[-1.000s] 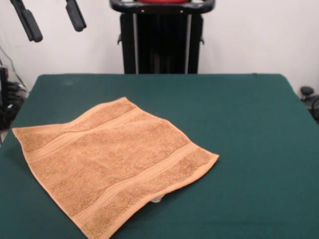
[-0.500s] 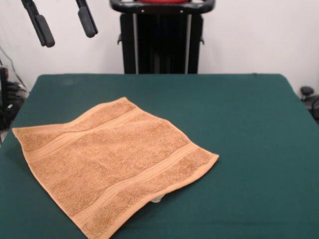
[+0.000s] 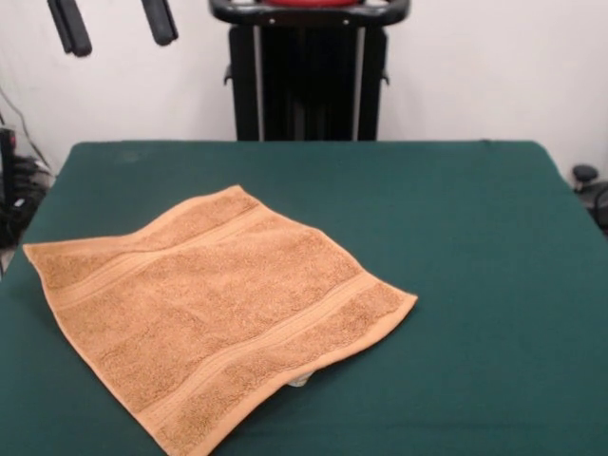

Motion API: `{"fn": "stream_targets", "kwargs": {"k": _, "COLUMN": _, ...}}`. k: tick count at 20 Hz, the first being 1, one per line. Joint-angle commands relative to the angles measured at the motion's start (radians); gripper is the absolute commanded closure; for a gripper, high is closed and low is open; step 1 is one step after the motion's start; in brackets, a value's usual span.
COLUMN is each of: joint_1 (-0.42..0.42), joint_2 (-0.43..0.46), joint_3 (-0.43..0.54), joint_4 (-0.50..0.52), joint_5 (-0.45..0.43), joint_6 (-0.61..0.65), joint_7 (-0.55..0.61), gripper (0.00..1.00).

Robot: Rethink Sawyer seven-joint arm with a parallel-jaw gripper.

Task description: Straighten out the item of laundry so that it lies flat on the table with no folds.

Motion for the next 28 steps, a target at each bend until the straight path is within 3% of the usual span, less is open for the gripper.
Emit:
{"fn": "stream_targets", "kwargs": {"k": 1, "joint_1": 0.238, "joint_2": -0.388, "joint_3": -0.242, "joint_4": 0.091, "joint_5": 0.024, "joint_6": 0.167, "joint_7": 0.441, "gripper": 0.0}}
{"fn": "stream_targets", "kwargs": {"k": 3, "joint_1": 0.202, "joint_2": -0.472, "joint_3": -0.196, "joint_4": 0.176, "joint_5": 0.129, "joint_6": 0.088, "joint_7": 0.408, "gripper": 0.0}}
{"fn": "stream_targets", "kwargs": {"k": 7, "joint_1": 0.269, "joint_2": -0.504, "joint_3": -0.264, "joint_4": 0.173, "joint_5": 0.126, "joint_6": 0.07, "joint_7": 0.398, "gripper": 0.0}}
{"fn": "stream_targets", "kwargs": {"k": 12, "joint_1": 0.256, "joint_2": -0.501, "joint_3": -0.265, "joint_4": 0.22, "joint_5": 0.171, "joint_6": 0.001, "joint_7": 0.318, "gripper": 0.0}}
{"fn": "stream_targets", "kwargs": {"k": 23, "joint_1": 0.307, "joint_2": -0.466, "joint_3": -0.344, "joint_4": 0.221, "joint_5": 0.107, "joint_6": -0.038, "joint_7": 0.298, "gripper": 0.0}}
{"fn": "stream_targets", "kwargs": {"k": 28, "joint_1": 0.389, "joint_2": -0.452, "joint_3": -0.434, "joint_4": 0.186, "joint_5": 0.046, "joint_6": -0.002, "joint_7": 0.365, "gripper": 0.0}}
